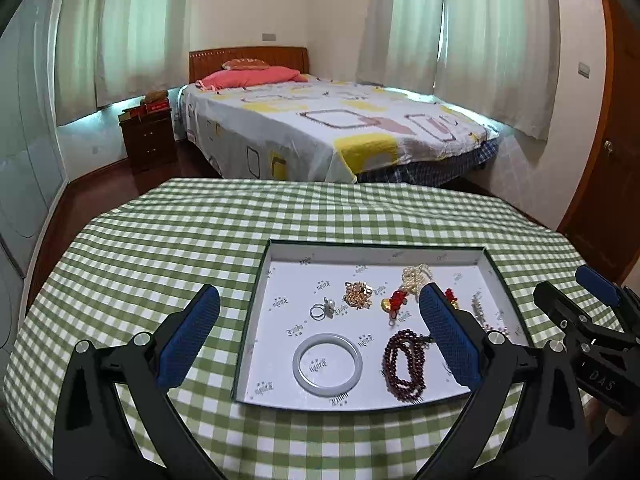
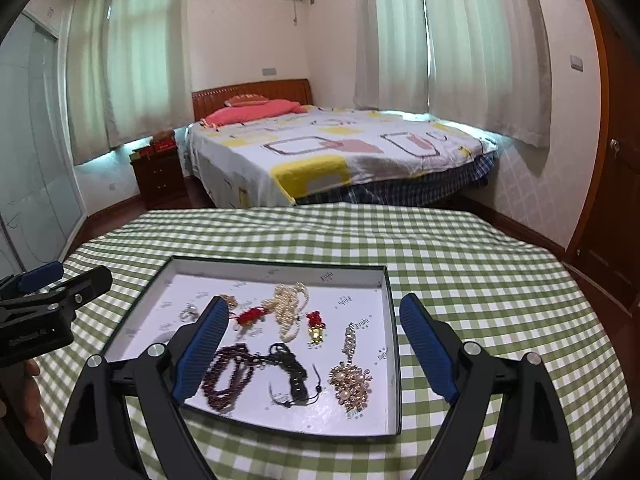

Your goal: Organize jewelry

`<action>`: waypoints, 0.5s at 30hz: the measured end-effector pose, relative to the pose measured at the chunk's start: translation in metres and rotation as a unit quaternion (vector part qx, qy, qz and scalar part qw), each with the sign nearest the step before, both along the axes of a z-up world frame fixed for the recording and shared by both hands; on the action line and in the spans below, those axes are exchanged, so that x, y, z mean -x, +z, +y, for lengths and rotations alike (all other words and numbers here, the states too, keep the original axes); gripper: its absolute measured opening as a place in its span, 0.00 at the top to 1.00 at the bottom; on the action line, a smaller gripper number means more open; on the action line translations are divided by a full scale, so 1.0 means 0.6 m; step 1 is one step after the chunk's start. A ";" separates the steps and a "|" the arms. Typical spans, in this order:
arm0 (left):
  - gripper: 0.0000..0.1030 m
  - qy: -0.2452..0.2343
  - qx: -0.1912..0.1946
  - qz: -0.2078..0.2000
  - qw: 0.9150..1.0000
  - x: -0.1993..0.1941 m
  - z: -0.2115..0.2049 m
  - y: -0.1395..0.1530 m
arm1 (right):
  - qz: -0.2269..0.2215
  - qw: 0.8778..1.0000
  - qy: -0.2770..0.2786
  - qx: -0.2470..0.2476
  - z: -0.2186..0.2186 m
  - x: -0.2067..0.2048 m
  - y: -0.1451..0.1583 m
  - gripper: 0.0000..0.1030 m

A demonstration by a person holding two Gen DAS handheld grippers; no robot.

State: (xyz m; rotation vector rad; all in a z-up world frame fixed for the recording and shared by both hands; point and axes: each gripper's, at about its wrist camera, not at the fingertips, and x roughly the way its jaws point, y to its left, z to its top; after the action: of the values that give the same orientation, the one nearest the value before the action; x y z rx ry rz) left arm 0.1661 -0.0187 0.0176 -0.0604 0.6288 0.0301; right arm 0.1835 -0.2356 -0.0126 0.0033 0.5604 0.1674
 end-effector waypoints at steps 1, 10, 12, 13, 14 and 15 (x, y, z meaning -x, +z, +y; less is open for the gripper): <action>0.05 0.000 0.000 -0.005 1.000 0.009 0.001 0.007 | -0.003 1.000 0.002 0.000 0.001 0.006 0.005 0.18; 0.04 0.006 -0.003 -0.043 0.999 0.088 0.005 0.069 | -0.038 0.999 0.019 -0.001 0.014 0.074 0.061 0.18; 0.04 0.009 -0.004 -0.050 0.999 0.109 0.006 0.081 | -0.045 0.999 0.022 -0.001 0.014 0.091 0.073 0.18; 0.04 0.010 -0.005 -0.052 0.999 0.115 0.008 0.085 | -0.048 0.999 0.023 -0.001 0.014 0.099 0.078 0.18; 0.04 0.011 -0.004 -0.056 0.998 0.127 0.008 0.091 | -0.052 0.998 0.024 0.000 0.015 0.109 0.084 0.18; 0.04 0.012 -0.004 -0.059 0.998 0.135 0.010 0.096 | -0.056 0.998 0.026 0.001 0.015 0.118 0.090 0.18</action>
State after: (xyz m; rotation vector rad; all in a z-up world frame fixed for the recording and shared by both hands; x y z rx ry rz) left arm 0.0853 -0.0127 0.0752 -0.0614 0.5109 0.0519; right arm 0.1126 -0.2268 0.0413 -0.0227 0.4483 0.2155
